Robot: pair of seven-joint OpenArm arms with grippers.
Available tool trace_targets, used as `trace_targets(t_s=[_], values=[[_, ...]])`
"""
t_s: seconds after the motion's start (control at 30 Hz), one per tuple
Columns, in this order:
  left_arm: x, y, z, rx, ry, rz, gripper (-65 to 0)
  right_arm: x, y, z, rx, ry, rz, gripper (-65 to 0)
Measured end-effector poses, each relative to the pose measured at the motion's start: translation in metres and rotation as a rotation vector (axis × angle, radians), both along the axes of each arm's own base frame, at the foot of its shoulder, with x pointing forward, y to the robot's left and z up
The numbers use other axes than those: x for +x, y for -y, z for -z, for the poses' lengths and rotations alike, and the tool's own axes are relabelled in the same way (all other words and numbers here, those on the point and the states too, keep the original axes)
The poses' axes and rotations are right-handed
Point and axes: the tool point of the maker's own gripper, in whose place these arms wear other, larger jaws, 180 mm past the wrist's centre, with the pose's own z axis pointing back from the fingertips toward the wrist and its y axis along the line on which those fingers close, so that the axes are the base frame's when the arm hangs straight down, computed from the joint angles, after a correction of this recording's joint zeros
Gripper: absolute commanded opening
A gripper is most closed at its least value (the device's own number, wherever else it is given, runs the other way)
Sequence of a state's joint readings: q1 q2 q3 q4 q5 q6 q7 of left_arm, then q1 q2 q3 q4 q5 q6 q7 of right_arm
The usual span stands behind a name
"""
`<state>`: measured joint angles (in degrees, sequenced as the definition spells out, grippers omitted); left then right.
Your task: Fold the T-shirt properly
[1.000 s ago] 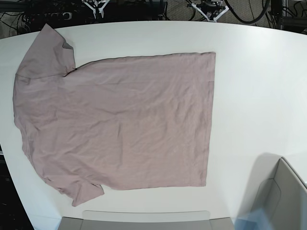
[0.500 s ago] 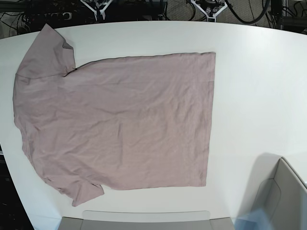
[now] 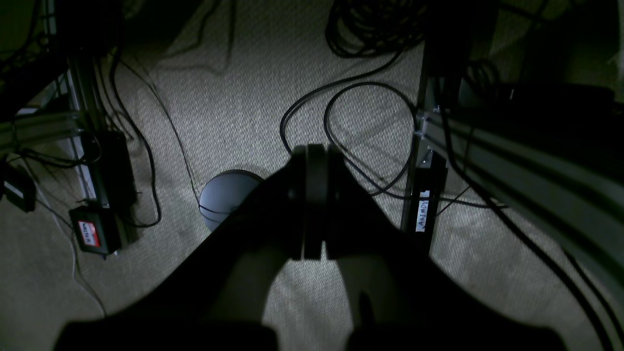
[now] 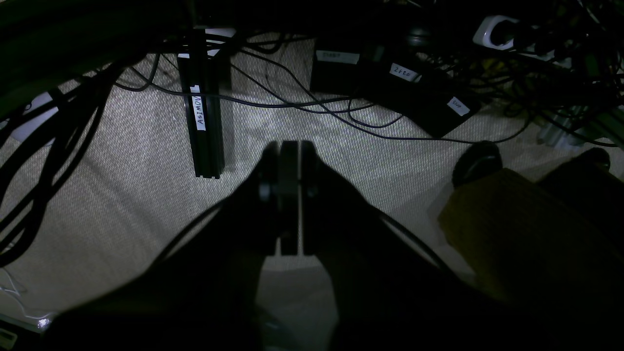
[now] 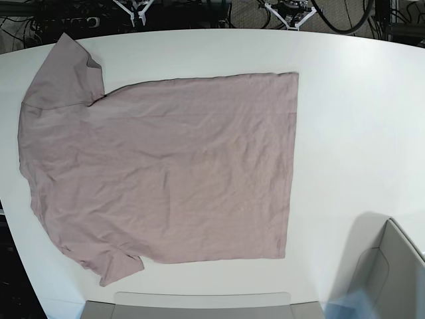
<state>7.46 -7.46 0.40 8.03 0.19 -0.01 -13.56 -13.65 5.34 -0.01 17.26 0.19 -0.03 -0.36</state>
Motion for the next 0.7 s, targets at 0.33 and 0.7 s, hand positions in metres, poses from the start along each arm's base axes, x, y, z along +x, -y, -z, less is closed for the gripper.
trace_targets(t_s=[0.33, 0.7], values=[[-0.018, -0.002, -0.006, 0.004, 0.01, 0.005, -64.9, -0.02, -0.001, -0.006, 0.006, 0.004, -0.012, -64.7], [-0.054, -0.028, -0.042, 0.056, 0.081, 0.036, -65.0, -0.032, 0.018, -0.048, 0.005, 0.129, -0.094, -64.7]])
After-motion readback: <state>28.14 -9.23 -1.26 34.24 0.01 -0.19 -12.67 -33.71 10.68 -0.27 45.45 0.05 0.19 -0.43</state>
